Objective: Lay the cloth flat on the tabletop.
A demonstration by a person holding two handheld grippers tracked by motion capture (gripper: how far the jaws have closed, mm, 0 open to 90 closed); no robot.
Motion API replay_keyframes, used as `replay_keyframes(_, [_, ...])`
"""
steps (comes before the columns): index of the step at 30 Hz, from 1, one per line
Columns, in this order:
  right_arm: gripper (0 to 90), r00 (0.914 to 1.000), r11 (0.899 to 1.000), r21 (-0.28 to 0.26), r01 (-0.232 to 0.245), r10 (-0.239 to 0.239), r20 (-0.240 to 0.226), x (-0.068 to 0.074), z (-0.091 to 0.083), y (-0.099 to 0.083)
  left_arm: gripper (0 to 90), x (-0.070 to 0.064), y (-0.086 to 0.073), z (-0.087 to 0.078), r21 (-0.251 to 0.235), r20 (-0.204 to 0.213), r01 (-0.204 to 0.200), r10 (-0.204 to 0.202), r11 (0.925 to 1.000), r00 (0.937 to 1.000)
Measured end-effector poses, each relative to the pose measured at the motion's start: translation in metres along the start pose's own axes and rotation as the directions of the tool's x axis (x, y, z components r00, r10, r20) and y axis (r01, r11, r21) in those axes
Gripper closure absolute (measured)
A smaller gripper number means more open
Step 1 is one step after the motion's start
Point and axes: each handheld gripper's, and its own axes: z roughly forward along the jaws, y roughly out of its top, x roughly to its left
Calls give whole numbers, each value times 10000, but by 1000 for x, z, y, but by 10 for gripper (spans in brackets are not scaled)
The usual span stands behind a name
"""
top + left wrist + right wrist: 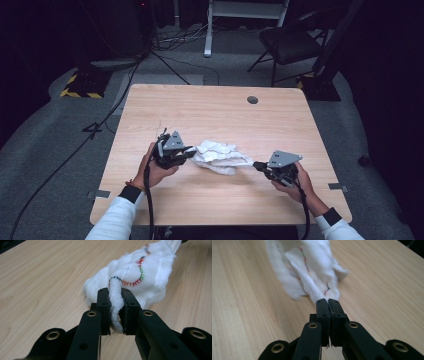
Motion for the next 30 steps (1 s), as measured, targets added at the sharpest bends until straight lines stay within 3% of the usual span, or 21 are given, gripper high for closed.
replay_keyframes(6, [879, 9977, 9990, -209, -388, 399, 549, -17, -18, -9, 785, 10, -10, -8, 201, 140, 377, -380, 9991, 9992])
replay_keyframes(8, [879, 9959, 9988, -134, -460, 469, 768, -20, -21, -11, 727, 13, -13, -8, 265, -103, 626, -624, 9977, 9980])
replay_keyframes(11, [877, 9945, 9977, -52, -680, 682, 793, -25, -18, -16, 707, 15, -17, -4, 298, -40, 613, -612, 9977, 9981])
replay_keyframes(13, [874, 9938, 9972, 88, -748, 738, 837, -26, -13, -18, 607, 10, -15, 1, 526, -210, 535, -525, 9972, 9984])
replay_keyframes(15, [844, 9929, 9969, 286, -739, 708, 953, -26, -8, -19, 472, 1, -11, 7, 709, -367, 321, -295, 9970, 9989])
replay_keyframes(17, [770, 9904, 9949, 467, -894, 838, 1099, -27, -3, -20, 369, -13, -6, 12, 648, -134, 90, -82, 9979, 9999])
replay_keyframes(19, [673, 9880, 9921, 648, -1071, 989, 1184, -29, 1, -22, 303, -30, -1, 19, 713, 52, -443, 440, 9965, 9990])
replay_keyframes(20, [651, 9856, 9907, 724, -1155, 1052, 1322, -30, 2, -23, 287, -40, 1, 23, 735, 336, -777, 754, 9943, 9966])
replay_keyframes(24, [589, 9847, 9856, 687, -1544, 1479, 919, -36, 4, -27, 280, -68, 6, 41, 1019, 937, -1856, 1763, 9773, 9799])
replay_keyframes(30, [521, 9795, 9724, 1220, -1989, 1933, 562, -37, 17, -34, 343, -64, 3, 69, 1715, 916, -1890, 1753, 9669, 9802])
